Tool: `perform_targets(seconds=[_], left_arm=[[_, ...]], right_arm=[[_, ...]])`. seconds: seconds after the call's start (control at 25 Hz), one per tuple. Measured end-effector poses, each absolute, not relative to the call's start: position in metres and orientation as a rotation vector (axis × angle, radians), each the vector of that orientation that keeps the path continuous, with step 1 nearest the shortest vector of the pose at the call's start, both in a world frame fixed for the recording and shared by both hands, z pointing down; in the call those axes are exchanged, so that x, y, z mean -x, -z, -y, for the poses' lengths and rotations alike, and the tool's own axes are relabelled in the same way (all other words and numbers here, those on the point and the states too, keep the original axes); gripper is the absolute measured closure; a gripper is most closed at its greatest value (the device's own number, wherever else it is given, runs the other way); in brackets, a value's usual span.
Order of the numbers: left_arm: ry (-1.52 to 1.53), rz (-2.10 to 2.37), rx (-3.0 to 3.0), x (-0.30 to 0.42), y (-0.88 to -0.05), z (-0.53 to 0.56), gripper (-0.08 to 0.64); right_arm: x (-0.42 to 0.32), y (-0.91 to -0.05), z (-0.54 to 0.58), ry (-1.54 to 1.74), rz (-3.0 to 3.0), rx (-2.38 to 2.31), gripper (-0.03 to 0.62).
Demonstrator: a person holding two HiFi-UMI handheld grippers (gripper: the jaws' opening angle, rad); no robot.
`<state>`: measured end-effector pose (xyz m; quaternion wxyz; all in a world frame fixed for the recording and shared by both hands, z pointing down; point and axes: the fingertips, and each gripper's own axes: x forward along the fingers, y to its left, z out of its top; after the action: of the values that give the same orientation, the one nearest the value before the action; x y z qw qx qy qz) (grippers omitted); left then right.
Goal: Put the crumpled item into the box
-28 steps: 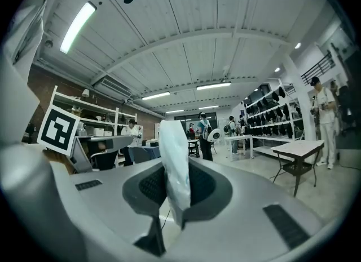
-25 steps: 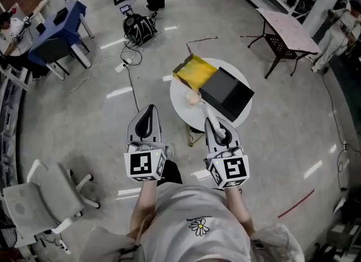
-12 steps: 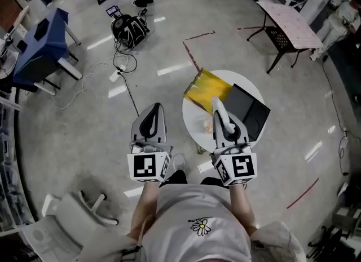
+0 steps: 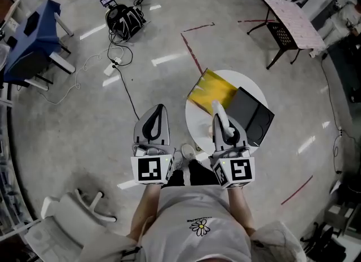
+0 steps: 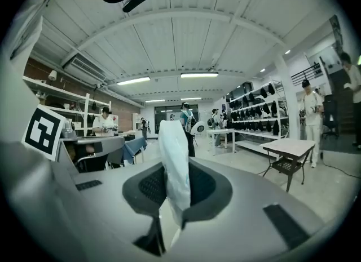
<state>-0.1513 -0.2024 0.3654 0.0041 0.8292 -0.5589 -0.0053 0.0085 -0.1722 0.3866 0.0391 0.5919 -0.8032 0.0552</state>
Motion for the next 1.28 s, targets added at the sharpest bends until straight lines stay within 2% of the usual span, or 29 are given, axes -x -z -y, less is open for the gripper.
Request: perform_targets(seconds=[0.16, 0.32, 0.88, 1.28], left_arm=[[0.015, 1.82, -2.536, 0.159, -0.365, 0.215, 0.56], [0.016, 1.888, -2.535, 0.16, -0.358, 0.222, 0.56], [-0.037, 1.891, -2.56, 0.119, -0.354, 0.247, 0.56], [-0.113, 1.854, -2.544, 0.107, -0.364, 0.256, 0.56]], right_arm=[[-0.004, -0.39, 0.188, -0.19, 2.499, -1.762, 0.546], [-0.003, -0.385, 0.195, -0.066, 2.508, -1.711, 0.546], [-0.044, -0.391, 0.214, -0.076, 2.472, -1.723, 0.546], [-0.056, -0.435, 0.266, 0.137, 2.233, -1.388, 0.546]])
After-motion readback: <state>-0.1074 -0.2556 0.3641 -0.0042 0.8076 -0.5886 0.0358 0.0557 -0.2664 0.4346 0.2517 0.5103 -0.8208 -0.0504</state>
